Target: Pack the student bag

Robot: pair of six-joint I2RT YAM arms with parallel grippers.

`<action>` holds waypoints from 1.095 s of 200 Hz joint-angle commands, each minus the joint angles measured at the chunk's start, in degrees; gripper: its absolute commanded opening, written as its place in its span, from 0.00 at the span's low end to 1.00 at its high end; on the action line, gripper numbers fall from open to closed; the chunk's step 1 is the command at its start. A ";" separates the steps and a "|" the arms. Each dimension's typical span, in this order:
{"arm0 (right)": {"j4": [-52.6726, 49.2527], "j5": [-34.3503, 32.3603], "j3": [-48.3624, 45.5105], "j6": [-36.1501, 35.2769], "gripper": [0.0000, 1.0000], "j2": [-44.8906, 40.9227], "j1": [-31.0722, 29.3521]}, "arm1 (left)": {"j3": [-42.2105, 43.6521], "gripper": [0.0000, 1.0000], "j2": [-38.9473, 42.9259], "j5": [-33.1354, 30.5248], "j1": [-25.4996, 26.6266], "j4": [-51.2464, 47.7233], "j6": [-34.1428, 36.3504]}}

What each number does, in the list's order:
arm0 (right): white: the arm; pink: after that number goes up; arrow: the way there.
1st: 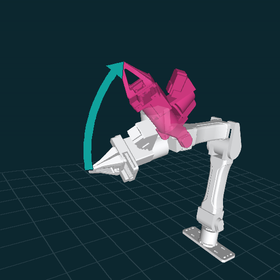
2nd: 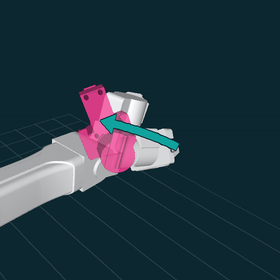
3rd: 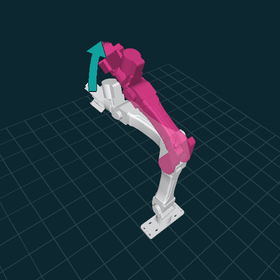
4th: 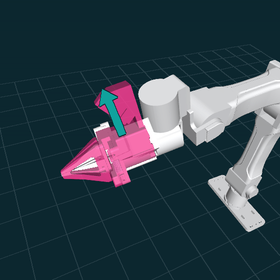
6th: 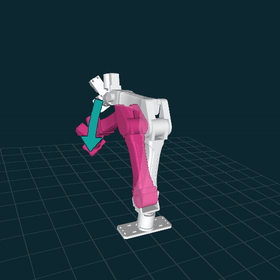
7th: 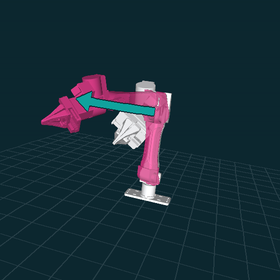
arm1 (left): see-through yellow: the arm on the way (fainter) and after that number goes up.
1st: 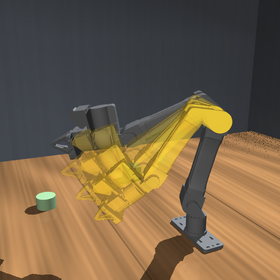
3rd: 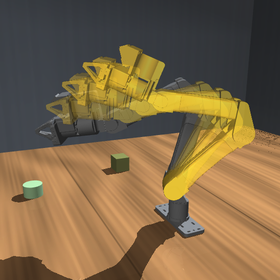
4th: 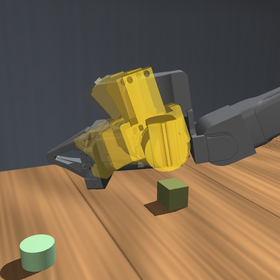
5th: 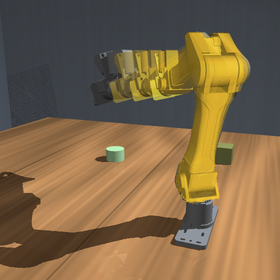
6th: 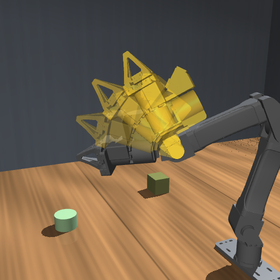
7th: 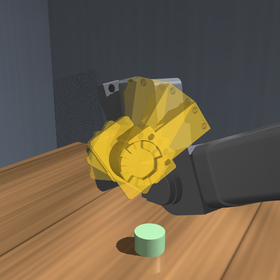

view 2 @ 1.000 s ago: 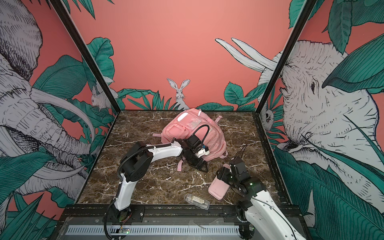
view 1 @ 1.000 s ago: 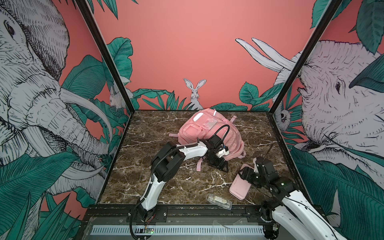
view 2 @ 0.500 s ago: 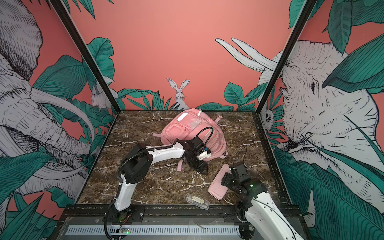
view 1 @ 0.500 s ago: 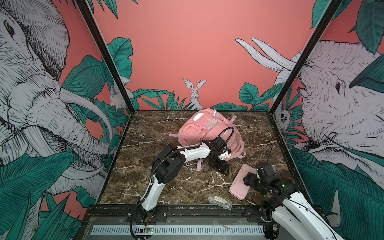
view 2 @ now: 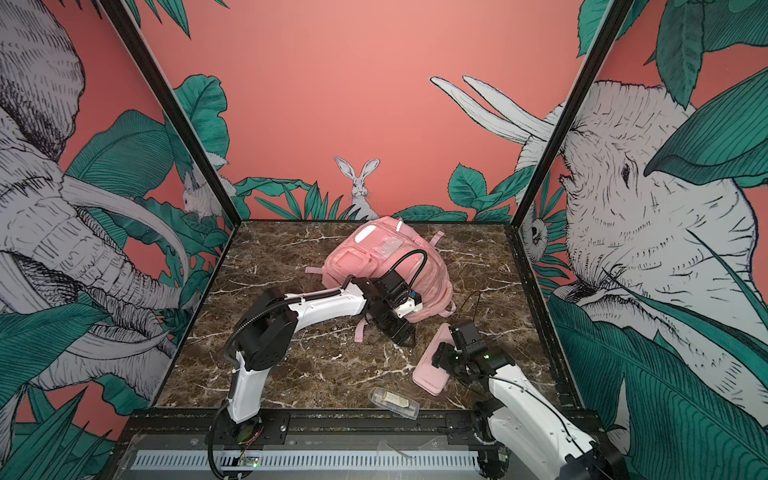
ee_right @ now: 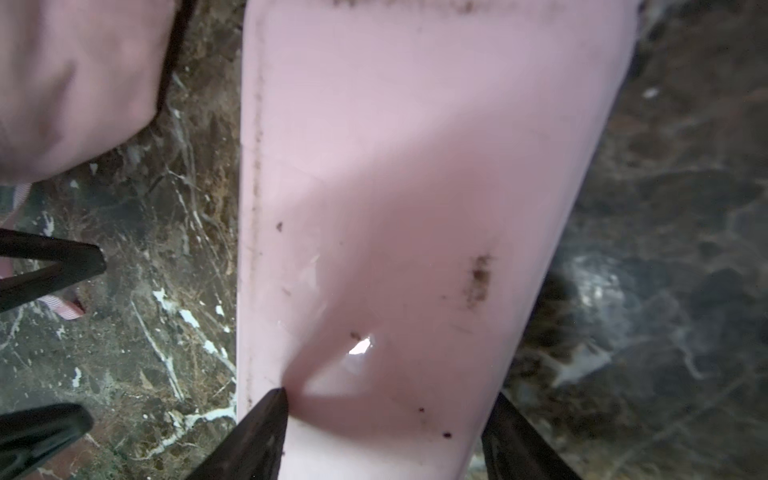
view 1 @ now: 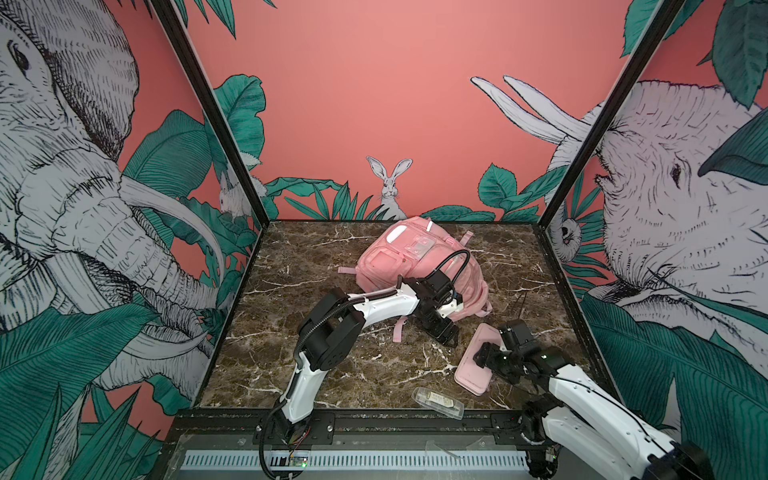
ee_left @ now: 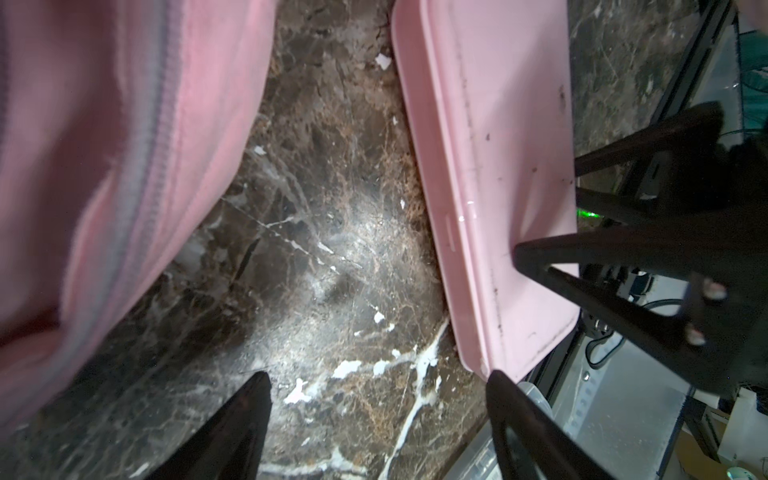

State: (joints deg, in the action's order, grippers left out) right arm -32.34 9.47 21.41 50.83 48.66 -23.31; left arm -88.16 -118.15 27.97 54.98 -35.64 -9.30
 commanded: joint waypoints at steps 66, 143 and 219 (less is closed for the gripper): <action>10.10 -0.52 -0.96 -0.37 0.72 1.39 0.35 | -0.48 0.79 -1.14 6.05 0.30 7.65 -5.78; 11.54 3.96 -8.04 -0.47 0.75 -7.94 6.62 | -1.90 0.72 -5.11 9.88 0.35 8.15 -6.39; 20.22 13.36 -12.17 -1.77 0.75 -5.18 11.17 | -5.00 0.55 -7.88 4.01 0.21 2.59 -5.38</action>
State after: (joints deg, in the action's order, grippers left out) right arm -13.37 19.42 11.64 50.04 42.54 -12.97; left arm -91.59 -125.27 33.78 54.98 -30.15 -15.33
